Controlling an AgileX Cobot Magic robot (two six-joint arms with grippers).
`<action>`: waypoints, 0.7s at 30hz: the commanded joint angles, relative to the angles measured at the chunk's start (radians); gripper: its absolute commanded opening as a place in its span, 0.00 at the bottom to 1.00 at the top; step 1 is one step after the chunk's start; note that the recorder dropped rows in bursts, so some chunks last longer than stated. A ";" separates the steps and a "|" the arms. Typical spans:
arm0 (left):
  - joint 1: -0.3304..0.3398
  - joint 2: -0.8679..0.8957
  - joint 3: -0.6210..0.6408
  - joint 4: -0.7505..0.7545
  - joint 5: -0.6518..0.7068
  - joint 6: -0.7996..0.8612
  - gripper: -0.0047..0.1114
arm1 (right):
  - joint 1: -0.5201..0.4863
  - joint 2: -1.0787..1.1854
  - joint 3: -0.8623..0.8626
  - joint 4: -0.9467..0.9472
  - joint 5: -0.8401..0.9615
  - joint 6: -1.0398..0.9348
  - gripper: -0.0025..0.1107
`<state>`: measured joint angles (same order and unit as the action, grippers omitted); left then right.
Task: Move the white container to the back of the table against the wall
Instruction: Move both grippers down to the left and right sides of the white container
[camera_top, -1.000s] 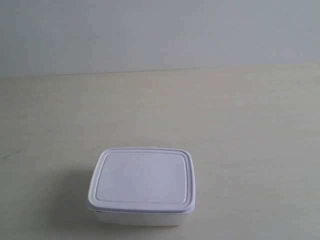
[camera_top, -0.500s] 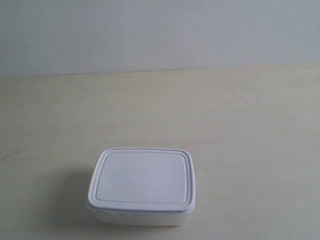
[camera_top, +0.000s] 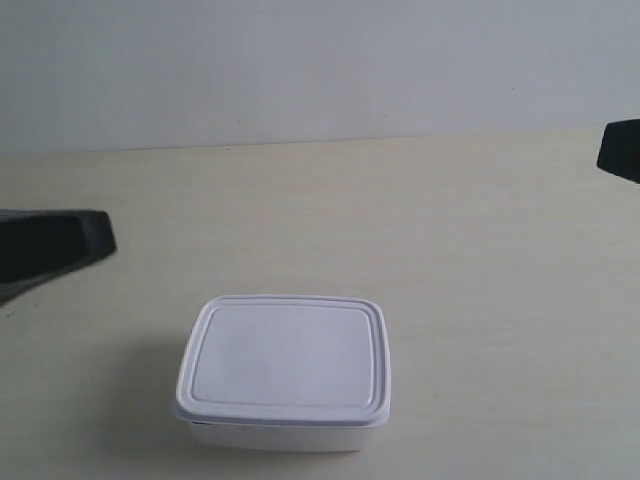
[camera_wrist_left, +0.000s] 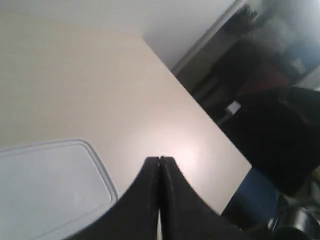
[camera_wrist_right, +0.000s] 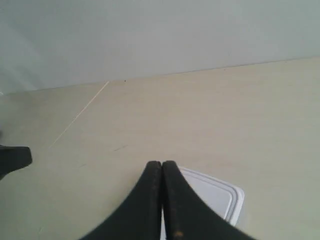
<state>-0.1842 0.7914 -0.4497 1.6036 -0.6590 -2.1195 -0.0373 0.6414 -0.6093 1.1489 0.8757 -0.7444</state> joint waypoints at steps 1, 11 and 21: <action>-0.211 0.113 -0.007 0.076 0.167 -0.005 0.04 | 0.116 0.014 -0.006 -0.058 -0.002 -0.016 0.02; -0.385 0.388 0.022 0.109 0.214 -0.005 0.04 | 0.543 0.299 -0.006 -0.286 -0.142 0.130 0.02; -0.398 0.532 0.022 0.103 0.250 -0.005 0.04 | 0.751 0.495 -0.006 -0.584 -0.264 0.402 0.02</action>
<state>-0.5748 1.2951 -0.4311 1.7119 -0.4317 -2.1195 0.6872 1.0916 -0.6093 0.6397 0.6402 -0.4158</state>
